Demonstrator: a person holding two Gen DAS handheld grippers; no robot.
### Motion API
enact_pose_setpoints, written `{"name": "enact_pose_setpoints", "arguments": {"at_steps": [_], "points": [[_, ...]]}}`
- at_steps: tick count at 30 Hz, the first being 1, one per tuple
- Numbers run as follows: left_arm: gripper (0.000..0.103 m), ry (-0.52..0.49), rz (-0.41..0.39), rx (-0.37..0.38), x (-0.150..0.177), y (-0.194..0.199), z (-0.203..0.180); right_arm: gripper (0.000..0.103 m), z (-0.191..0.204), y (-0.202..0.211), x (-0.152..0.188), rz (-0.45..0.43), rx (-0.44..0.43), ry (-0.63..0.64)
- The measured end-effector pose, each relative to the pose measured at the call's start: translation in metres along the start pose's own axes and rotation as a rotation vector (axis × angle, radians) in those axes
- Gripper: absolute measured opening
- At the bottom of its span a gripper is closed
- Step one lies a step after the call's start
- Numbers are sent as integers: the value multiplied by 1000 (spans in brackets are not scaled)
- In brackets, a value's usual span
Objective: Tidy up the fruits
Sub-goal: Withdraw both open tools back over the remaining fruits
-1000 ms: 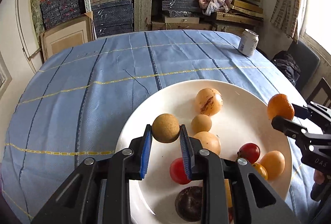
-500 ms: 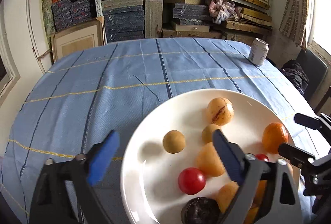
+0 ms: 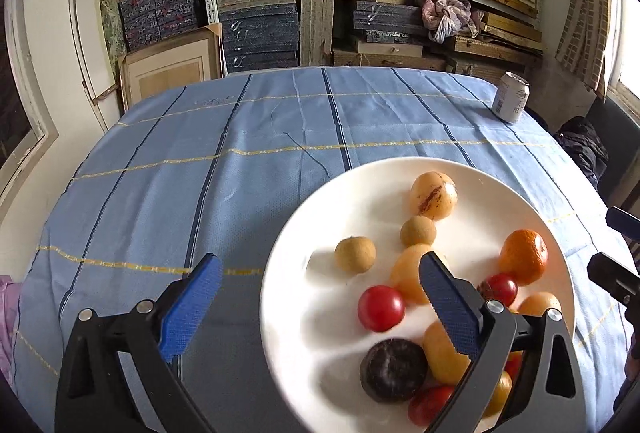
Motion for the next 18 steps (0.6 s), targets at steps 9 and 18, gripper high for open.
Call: {"name": "enact_pose_setpoints", "arguments": {"at_steps": [9, 18], "points": [[100, -35, -20, 15, 57, 68, -26, 99, -9, 70, 51, 3, 10, -12], [100, -41, -14, 68, 122, 96, -69, 99, 9, 100, 117, 39, -9, 46]]}}
Point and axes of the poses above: each gripper's, at about its wrist camera, not at the fingertips, and y roughly against the way its jaws point, z to its left, x to its underside, the point moved 9 cm from there along -y, roughly the way its jaws point, and after that the axes turned 12 degrees about x, right-handed, at the moved point
